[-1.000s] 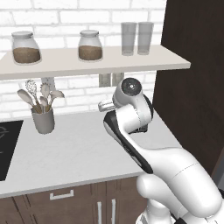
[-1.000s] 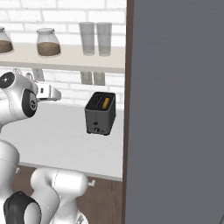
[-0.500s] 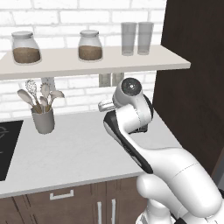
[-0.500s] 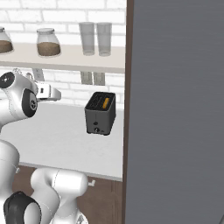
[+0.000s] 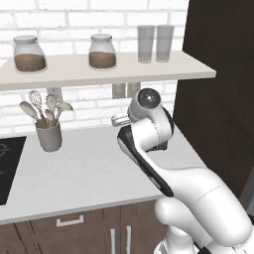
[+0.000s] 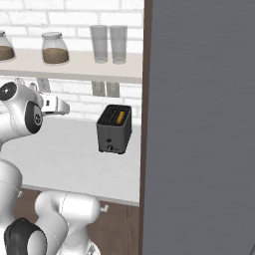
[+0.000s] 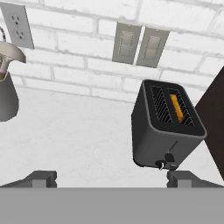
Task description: Start the toaster. Once the lever pops up, take the bread to the plate on the dining counter.
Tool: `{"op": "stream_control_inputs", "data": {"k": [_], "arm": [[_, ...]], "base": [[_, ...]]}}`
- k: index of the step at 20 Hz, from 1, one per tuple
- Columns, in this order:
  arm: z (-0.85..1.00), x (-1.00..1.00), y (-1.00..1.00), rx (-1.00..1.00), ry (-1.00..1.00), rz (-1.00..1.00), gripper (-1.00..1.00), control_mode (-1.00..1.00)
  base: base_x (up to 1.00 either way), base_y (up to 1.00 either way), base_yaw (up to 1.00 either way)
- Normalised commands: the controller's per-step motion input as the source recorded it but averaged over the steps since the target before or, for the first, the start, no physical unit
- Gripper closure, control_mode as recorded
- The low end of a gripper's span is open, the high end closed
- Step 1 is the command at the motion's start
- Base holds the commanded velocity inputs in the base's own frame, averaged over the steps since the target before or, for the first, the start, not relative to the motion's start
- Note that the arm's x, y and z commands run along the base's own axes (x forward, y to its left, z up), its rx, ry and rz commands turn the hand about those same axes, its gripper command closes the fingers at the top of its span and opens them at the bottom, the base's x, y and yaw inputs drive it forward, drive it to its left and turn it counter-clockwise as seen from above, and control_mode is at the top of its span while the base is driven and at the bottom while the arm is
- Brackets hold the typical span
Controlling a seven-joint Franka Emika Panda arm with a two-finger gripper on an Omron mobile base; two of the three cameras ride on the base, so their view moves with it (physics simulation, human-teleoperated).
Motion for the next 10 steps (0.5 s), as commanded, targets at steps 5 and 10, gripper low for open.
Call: {"op": "stream_control_inputs", "data": {"k": [5, 10], "arm": [[0.00, 0.00, 0.00, 0.00, 0.00, 0.00, -1.00, -1.00], [0.00, 0.00, 0.00, 0.00, 0.00, 0.00, -1.00, -1.00]], "base": [[0.00, 0.00, 0.00], [0.00, 0.00, 0.00]]}}
